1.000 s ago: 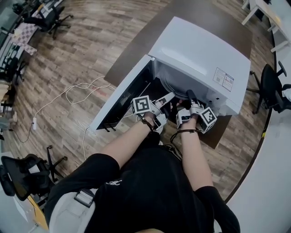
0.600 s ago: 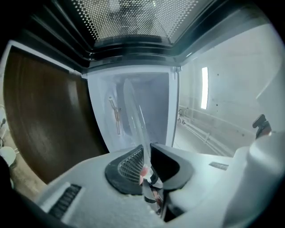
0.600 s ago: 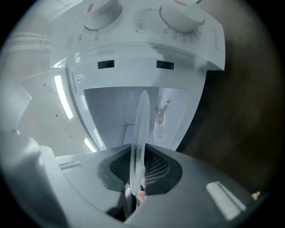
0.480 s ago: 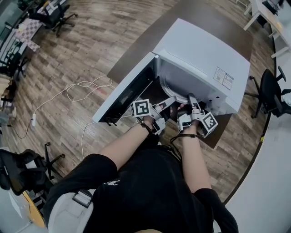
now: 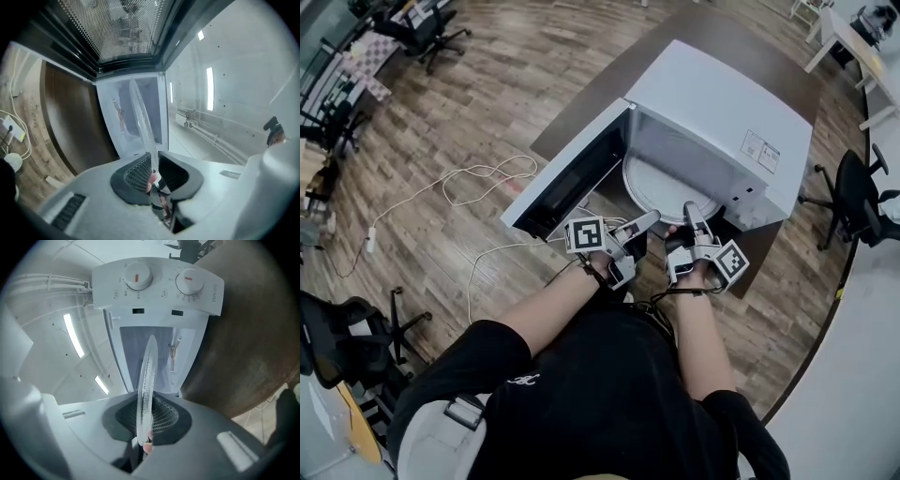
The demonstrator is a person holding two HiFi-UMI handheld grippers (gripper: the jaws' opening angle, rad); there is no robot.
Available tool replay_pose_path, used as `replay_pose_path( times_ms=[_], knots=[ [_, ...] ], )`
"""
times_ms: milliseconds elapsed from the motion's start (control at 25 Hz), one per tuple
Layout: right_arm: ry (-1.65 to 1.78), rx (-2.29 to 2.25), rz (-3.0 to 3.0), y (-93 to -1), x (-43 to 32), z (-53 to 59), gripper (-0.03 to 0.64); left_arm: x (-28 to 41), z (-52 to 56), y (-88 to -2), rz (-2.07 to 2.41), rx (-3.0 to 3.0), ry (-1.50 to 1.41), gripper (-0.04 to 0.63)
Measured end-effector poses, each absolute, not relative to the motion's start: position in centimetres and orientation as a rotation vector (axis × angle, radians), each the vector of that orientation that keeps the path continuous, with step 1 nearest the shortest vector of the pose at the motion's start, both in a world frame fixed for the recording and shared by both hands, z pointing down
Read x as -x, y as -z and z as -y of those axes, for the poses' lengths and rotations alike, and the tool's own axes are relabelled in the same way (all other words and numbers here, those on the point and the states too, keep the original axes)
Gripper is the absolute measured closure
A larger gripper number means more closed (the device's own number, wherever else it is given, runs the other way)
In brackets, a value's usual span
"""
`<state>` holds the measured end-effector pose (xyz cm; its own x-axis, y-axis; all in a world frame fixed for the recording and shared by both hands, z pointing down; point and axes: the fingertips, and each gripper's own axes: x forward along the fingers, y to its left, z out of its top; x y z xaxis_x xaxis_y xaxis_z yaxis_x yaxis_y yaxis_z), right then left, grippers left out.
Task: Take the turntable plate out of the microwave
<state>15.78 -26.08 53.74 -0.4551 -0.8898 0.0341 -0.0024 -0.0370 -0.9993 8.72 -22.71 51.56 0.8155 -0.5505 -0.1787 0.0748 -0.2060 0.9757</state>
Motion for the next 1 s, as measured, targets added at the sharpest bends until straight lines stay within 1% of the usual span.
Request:
replay_pose_path(
  times_ms=[280, 440, 640, 840, 1000],
  knots=[
    [1.597, 0.919, -1.599, -51.9, -13.9, 21.9, 0.578, -7.5, 17.7, -49.7, 0.337, -1.706, 0.575, 0.540],
    [1.599, 0.882, -1.608, -51.5, -13.7, 20.1, 0.578, -6.8, 16.0, -50.6, 0.394, -1.751, 0.501, 0.540],
    [1.576, 0.864, -1.636, -50.9, -14.0, 18.4, 0.580, -7.6, 14.0, -48.8, 0.329, -1.720, 0.549, 0.541],
    [1.570, 0.857, -1.630, -50.9, -14.2, 17.3, 0.580, -6.3, 12.9, -51.6, 0.484, -1.744, 0.383, 0.541],
    [1.557, 0.856, -1.636, -50.7, -14.4, 16.6, 0.580, -7.5, 12.4, -49.9, 0.380, -1.779, 0.490, 0.540]
  ],
)
